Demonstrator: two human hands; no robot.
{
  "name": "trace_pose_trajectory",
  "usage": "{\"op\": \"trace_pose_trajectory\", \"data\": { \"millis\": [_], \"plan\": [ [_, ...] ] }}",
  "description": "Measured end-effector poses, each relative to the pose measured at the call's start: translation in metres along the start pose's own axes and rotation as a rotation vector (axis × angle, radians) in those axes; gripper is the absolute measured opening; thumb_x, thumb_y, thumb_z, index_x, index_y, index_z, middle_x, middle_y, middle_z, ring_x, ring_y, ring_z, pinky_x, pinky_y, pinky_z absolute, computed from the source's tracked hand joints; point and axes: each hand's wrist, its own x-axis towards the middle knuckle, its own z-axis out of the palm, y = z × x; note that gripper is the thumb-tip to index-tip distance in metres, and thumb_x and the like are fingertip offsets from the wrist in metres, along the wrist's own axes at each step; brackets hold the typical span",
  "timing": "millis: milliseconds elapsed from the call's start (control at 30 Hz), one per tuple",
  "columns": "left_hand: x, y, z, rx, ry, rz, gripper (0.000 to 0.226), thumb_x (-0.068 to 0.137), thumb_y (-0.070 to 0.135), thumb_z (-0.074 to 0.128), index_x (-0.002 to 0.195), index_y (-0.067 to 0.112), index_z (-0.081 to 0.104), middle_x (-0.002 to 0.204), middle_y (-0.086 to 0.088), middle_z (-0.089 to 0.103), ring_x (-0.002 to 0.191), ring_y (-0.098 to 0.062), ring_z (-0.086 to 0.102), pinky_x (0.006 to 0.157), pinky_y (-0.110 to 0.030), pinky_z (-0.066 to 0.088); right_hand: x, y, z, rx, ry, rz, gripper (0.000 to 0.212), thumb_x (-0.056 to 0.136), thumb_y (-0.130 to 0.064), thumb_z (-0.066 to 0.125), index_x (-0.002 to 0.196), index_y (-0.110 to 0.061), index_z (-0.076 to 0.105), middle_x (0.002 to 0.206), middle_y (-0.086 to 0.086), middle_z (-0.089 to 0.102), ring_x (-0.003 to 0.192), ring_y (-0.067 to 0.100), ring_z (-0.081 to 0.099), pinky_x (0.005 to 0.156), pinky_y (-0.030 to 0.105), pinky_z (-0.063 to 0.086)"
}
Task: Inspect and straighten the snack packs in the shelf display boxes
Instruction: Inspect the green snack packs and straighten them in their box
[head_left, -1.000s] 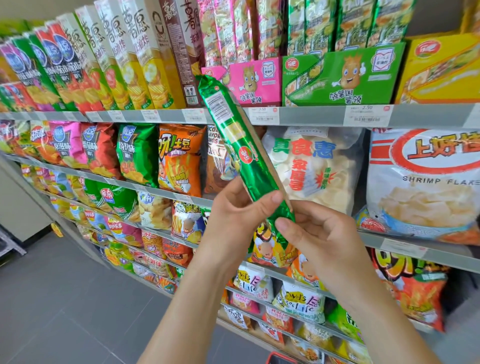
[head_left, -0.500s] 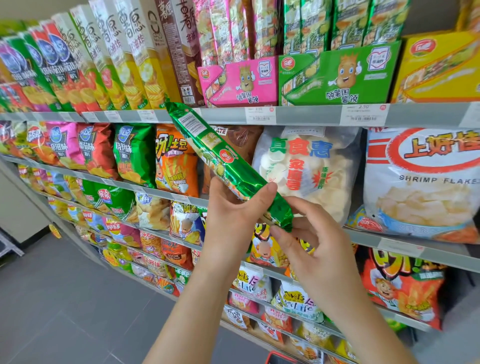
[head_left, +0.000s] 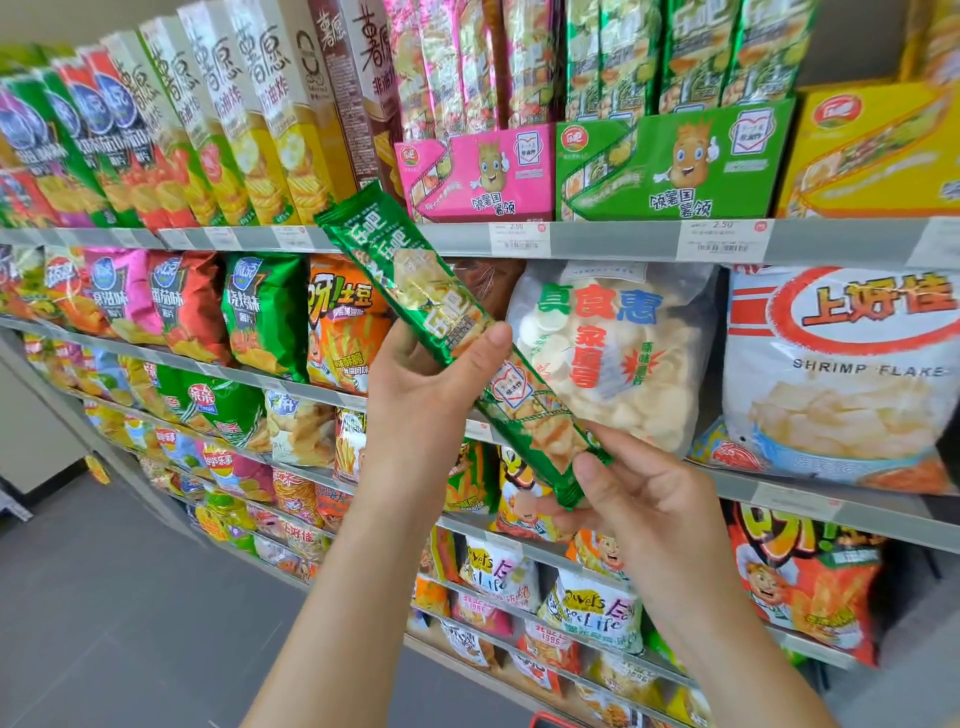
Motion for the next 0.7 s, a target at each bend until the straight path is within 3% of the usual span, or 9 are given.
{"op": "trace_pose_trajectory", "data": {
  "millis": [100, 200, 267, 367, 433, 533, 700],
  "plan": [
    [0.004, 0.002, -0.001, 0.027, 0.001, -0.008, 0.028, 0.073, 0.038, 0.075, 0.096, 0.024, 0.066, 0.087, 0.009, 0.073, 0.080, -0.008, 0.070, 0.064, -0.019, 0.053, -0.001, -0.003, 0.000, -0.013, 0.021, -0.012, 0.035, 0.081, -0.033, 0.067, 0.115, -0.024, 0.072, 0.102, 0.001, 0.077, 0.073, 0.032, 0.075, 0.059, 0.022, 0.057],
    [0.014, 0.008, -0.003, 0.040, 0.000, -0.042, 0.017, 0.083, 0.046, 0.071, 0.084, 0.029, 0.069, 0.076, 0.011, 0.069, 0.069, -0.007, 0.065, 0.058, -0.022, 0.053, -0.001, -0.007, 0.001, -0.085, 0.101, -0.093, 0.028, 0.071, -0.039, 0.072, 0.099, -0.042, 0.076, 0.084, -0.001, 0.078, 0.056, 0.020, 0.071, 0.053, 0.017, 0.052],
    [0.023, 0.014, -0.005, 0.019, -0.012, -0.027, 0.016, 0.082, 0.046, 0.069, 0.087, 0.031, 0.069, 0.080, 0.008, 0.069, 0.071, -0.010, 0.065, 0.059, -0.033, 0.057, -0.001, -0.011, 0.002, -0.104, 0.170, -0.161, 0.024, 0.062, -0.040, 0.075, 0.085, -0.049, 0.076, 0.070, -0.002, 0.076, 0.047, 0.013, 0.067, 0.049, 0.014, 0.050],
    [0.038, 0.027, -0.004, -0.022, -0.011, 0.032, 0.060, 0.074, 0.040, 0.077, 0.124, 0.021, 0.052, 0.098, 0.002, 0.071, 0.081, -0.016, 0.067, 0.068, -0.041, 0.055, 0.000, -0.018, 0.001, -0.149, 0.222, -0.272, 0.021, 0.057, -0.035, 0.078, 0.078, -0.042, 0.077, 0.058, -0.001, 0.071, 0.043, 0.014, 0.066, 0.045, 0.014, 0.047],
    [0.048, 0.034, -0.005, -0.045, -0.025, 0.059, 0.077, 0.068, 0.033, 0.082, 0.133, 0.032, 0.041, 0.102, -0.003, 0.069, 0.078, -0.018, 0.068, 0.065, -0.038, 0.052, 0.001, -0.024, 0.001, -0.208, 0.248, -0.338, 0.019, 0.058, -0.033, 0.078, 0.075, -0.038, 0.075, 0.057, -0.002, 0.070, 0.044, 0.014, 0.066, 0.045, 0.014, 0.048],
    [0.062, 0.050, -0.004, -0.122, -0.178, 0.112, 0.079, 0.068, 0.012, 0.079, 0.129, 0.049, 0.047, 0.099, -0.007, 0.065, 0.074, -0.022, 0.066, 0.066, -0.036, 0.051, 0.005, -0.031, -0.002, -0.315, 0.281, -0.389, 0.017, 0.059, -0.036, 0.078, 0.073, -0.034, 0.069, 0.057, -0.003, 0.069, 0.045, 0.012, 0.066, 0.047, 0.014, 0.048],
    [0.080, 0.077, 0.011, -0.158, -0.264, 0.100, 0.051, 0.075, 0.007, 0.072, 0.114, 0.035, 0.057, 0.079, 0.004, 0.067, 0.063, -0.013, 0.061, 0.052, -0.029, 0.050, 0.013, -0.045, -0.011, -0.635, 0.232, -0.465, 0.023, 0.063, -0.051, 0.072, 0.071, -0.033, 0.059, 0.054, -0.009, 0.061, 0.045, 0.008, 0.056, 0.044, 0.017, 0.043]
  ]
}}
